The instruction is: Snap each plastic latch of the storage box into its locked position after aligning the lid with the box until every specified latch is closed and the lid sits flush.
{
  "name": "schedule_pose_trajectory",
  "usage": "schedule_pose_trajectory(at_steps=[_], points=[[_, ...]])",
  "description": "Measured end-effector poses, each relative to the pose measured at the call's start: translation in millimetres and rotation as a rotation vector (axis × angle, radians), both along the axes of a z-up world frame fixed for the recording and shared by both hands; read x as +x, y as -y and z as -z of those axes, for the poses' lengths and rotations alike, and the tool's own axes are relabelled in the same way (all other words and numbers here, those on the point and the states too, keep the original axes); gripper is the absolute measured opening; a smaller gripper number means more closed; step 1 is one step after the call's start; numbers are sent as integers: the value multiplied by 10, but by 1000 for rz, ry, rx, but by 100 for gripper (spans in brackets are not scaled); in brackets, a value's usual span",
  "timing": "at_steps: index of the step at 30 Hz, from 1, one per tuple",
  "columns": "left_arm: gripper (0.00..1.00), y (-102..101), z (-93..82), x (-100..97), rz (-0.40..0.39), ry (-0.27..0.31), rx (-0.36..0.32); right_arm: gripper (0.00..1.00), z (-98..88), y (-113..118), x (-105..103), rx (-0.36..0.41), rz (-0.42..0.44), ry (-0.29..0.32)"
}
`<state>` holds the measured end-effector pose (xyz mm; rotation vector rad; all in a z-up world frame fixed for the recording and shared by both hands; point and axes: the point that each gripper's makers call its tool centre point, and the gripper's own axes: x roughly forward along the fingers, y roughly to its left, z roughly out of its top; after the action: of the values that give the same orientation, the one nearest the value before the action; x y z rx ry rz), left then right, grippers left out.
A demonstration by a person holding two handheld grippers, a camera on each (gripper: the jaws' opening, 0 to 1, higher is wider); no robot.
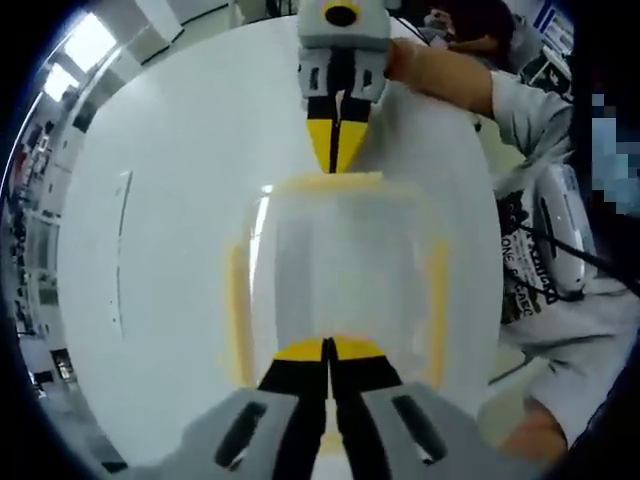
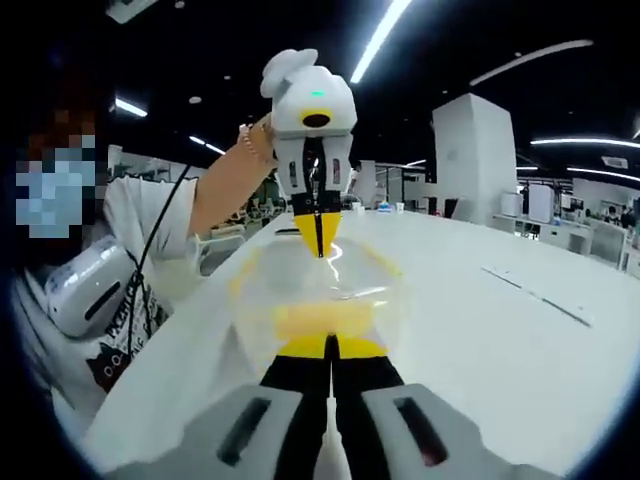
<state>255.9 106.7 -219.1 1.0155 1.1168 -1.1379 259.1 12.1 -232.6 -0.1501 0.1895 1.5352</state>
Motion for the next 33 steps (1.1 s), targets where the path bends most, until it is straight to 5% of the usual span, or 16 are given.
schedule_pose_trajectory(at_steps=[6,21,33], points=[[0,0,28,-4,-21,19,-17,0,27,-9,12,2,1,-9],[0,44,39,10,-8,43,70,0,38,43,38,27,-7,-53],[0,47,22,-20,-10,2,-11,0,25,35,13,25,-5,-54]])
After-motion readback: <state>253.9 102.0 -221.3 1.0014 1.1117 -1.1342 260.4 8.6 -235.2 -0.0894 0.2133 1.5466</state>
